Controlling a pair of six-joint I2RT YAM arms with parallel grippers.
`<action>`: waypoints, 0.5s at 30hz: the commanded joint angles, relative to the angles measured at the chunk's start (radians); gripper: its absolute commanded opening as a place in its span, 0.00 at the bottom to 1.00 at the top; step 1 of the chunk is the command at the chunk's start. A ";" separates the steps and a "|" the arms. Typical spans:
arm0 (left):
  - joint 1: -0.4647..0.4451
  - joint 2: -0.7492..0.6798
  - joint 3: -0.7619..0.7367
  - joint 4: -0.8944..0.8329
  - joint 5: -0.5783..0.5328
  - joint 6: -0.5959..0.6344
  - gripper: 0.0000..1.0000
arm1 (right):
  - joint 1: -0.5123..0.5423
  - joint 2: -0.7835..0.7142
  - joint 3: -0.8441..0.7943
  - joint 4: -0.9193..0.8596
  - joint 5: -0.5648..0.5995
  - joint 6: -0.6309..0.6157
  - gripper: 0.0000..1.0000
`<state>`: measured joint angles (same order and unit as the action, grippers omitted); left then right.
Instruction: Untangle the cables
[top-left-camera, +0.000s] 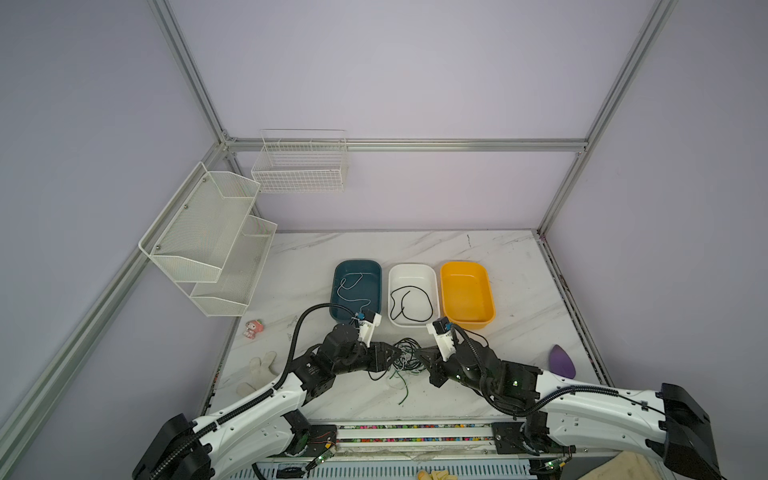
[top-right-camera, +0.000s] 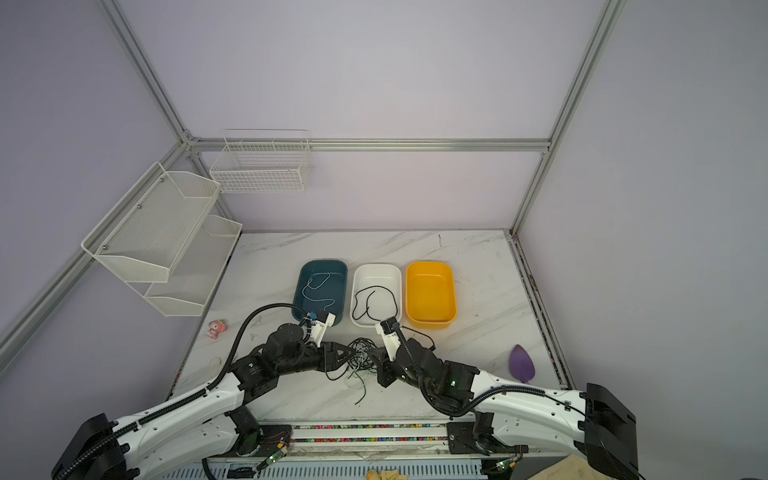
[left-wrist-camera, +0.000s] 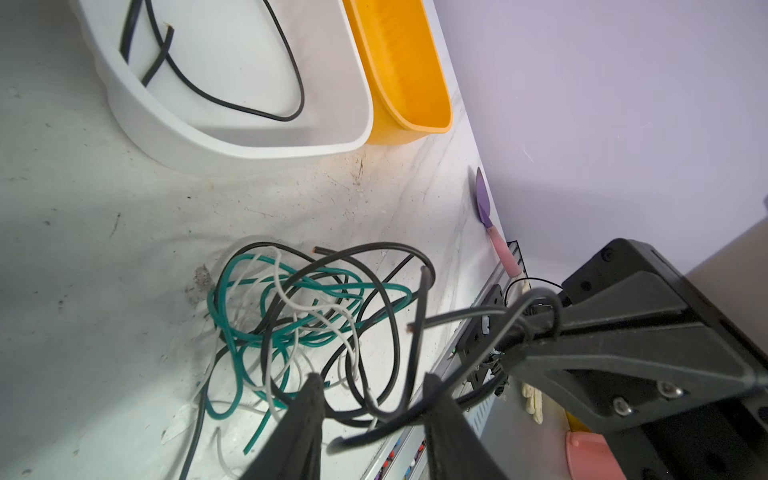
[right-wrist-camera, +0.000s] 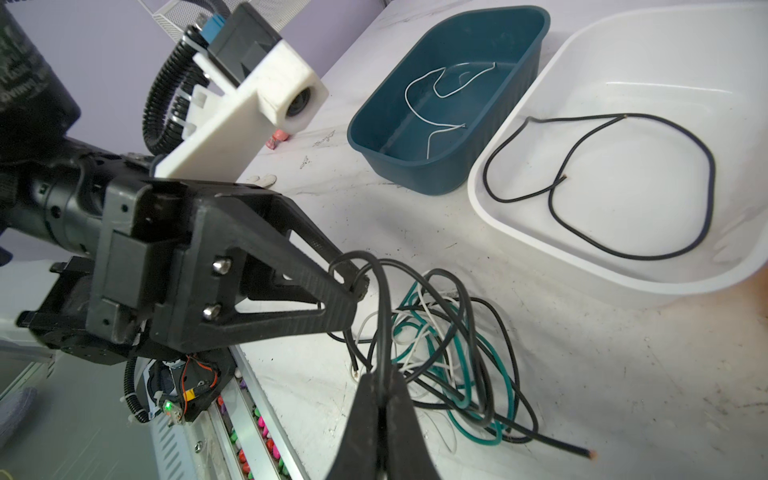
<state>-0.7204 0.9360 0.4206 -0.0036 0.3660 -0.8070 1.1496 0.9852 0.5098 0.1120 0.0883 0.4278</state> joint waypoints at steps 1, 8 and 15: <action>-0.002 -0.010 0.093 0.059 0.027 0.015 0.32 | -0.007 -0.012 -0.014 0.033 -0.009 -0.014 0.00; -0.002 -0.025 0.097 0.026 0.015 0.028 0.21 | -0.007 0.009 -0.015 0.035 0.007 -0.012 0.00; -0.002 -0.041 0.122 -0.029 0.001 0.050 0.15 | -0.010 0.061 -0.011 0.036 0.034 0.001 0.00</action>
<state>-0.7204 0.9169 0.4309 -0.0315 0.3698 -0.7883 1.1442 1.0317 0.5056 0.1215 0.0986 0.4286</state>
